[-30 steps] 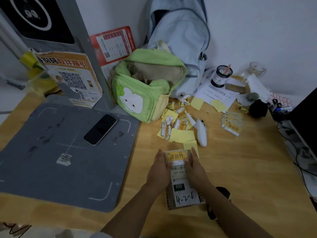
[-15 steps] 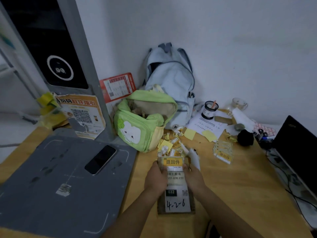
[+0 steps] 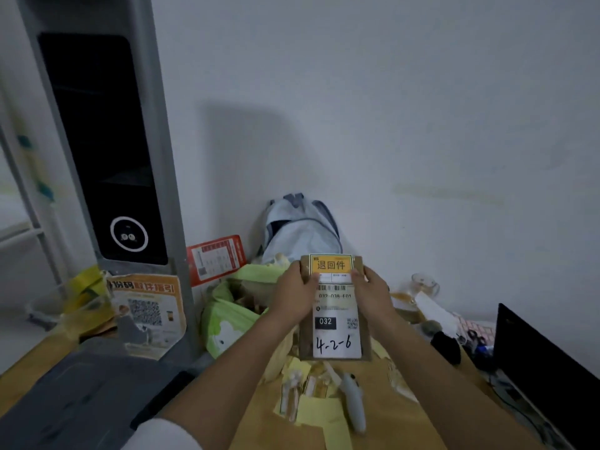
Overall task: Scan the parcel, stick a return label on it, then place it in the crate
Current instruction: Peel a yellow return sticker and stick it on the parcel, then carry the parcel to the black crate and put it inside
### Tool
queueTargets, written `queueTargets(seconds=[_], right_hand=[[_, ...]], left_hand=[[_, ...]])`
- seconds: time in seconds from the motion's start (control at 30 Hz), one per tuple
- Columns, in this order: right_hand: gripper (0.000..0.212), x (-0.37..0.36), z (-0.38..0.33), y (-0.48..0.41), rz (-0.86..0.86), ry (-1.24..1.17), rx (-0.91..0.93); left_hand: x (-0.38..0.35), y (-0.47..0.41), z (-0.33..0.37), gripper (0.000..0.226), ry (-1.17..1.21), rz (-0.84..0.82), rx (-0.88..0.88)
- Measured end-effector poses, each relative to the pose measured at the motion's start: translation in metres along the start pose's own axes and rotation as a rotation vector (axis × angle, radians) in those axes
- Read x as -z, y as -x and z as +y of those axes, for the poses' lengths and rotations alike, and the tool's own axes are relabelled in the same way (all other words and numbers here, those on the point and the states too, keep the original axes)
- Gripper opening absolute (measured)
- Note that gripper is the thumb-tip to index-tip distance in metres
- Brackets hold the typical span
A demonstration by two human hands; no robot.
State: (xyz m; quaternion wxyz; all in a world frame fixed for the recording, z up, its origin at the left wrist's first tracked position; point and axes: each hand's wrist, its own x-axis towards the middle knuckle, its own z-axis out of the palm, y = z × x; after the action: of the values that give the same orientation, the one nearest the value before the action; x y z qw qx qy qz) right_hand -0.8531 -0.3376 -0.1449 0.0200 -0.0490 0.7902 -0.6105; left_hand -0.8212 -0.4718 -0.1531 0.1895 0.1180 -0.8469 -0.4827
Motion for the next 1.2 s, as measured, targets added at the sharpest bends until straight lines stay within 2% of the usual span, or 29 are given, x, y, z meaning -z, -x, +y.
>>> queueTargets(seconds=[0.07, 0.27, 0.47, 0.67, 0.87, 1.03, 1.2], right_hand=[[0.022, 0.012, -0.025, -0.009, 0.016, -0.011, 0.059], [0.033, 0.058, -0.086, -0.023, 0.092, -0.074, 0.144], [0.027, 0.116, -0.108, -0.018, 0.158, -0.097, 0.201], [0.033, 0.150, -0.102, -0.001, 0.246, -0.062, 0.124], [0.035, 0.170, -0.084, 0.040, 0.385, -0.132, -0.009], [0.030, 0.193, -0.056, 0.107, 0.556, -0.173, -0.129], [0.034, 0.227, -0.044, 0.207, 0.697, -0.215, -0.198]], left_hand=[[0.010, -0.008, 0.028, 0.027, -0.002, 0.012, -0.087], [0.025, -0.026, 0.109, 0.028, 0.121, 0.002, -0.217], [0.003, -0.033, 0.157, 0.026, 0.235, -0.044, -0.352], [-0.022, -0.025, 0.167, 0.031, 0.384, -0.228, -0.266], [-0.048, -0.008, 0.158, 0.033, 0.513, -0.400, -0.207], [-0.078, 0.039, 0.165, 0.040, 0.530, -0.601, -0.233], [-0.105, 0.114, 0.186, 0.039, 0.543, -0.837, -0.260]])
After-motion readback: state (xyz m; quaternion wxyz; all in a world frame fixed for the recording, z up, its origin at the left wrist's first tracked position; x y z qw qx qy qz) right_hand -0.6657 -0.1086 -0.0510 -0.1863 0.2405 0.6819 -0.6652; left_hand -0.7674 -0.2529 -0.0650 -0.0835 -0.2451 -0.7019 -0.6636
